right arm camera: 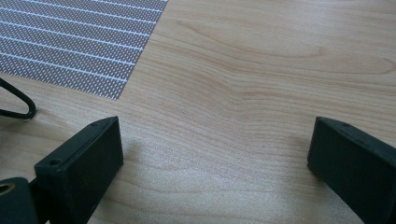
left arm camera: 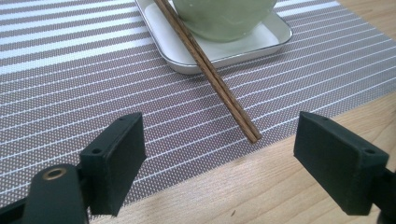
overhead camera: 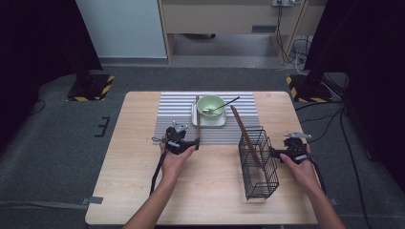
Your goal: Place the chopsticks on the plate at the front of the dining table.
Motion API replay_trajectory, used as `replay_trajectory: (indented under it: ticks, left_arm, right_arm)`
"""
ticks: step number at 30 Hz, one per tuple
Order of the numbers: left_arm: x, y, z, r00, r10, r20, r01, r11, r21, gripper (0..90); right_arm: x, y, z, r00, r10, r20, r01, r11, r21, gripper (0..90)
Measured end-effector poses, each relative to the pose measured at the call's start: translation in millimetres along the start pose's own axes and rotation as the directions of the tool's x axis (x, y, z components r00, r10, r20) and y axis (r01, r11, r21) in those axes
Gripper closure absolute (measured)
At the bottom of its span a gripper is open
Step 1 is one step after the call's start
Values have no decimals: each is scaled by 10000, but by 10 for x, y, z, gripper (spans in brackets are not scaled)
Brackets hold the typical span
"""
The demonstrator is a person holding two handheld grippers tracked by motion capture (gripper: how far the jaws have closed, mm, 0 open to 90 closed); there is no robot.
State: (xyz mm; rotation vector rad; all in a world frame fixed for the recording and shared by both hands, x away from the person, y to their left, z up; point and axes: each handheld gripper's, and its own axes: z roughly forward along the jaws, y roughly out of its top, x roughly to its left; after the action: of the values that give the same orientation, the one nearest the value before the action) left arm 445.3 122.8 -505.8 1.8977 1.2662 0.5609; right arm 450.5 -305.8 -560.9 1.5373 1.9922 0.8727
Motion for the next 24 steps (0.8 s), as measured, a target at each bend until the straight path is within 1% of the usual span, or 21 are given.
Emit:
replay_trajectory:
  ticks: [2, 4, 5, 8, 12, 14, 16, 19, 24]
  left_arm:
    - [0, -17, -36, 9999, 143, -12, -143, 9999, -43, 132]
    - [1, -35, -58, 9998, 219, 7, -219, 9998, -14, 126]
    - [7, -44, -82, 9997, 244, 101, -244, 9997, -26, 126]
    - [14, -47, -118, 9994, 333, 115, -332, 9994, -50, 117]
    - [36, -57, -193, 9983, 554, 190, -552, 9984, -110, 108]
    - [50, -70, -225, 9979, 592, 250, -588, 9981, -162, 106]
    - [74, -103, -278, 9978, 537, 377, -525, 9981, -315, 109]
    - [101, -133, -325, 9965, 668, 500, -654, 9974, -289, 105]
    - [163, -180, -420, 9962, 722, 489, -707, 9970, -314, 103]
  right_arm:
    - [1, 0, 0, 10000, -15, -17, 15, 10000, 1, 35]
    - [1, 0, 0, 10000, -35, -39, 35, 10000, 0, 35]
    - [1, 0, 0, 10000, -39, -41, 39, 10000, -2, 35]
    - [1, 0, 1, 10000, -38, -41, 38, 10000, -2, 35]
    - [1, 0, 1, 10000, -37, -41, 37, 10000, -2, 35]
    - [1, 0, 1, 10000, -39, -42, 39, 10000, -1, 35]
    - [1, 0, 0, 10000, -40, -40, 40, 10000, -1, 35]
    - [1, 1, 1, 10000, -41, -41, 41, 10000, -1, 35]
    - [2, 0, 1, 10000, -41, -38, 41, 10000, -2, 35]
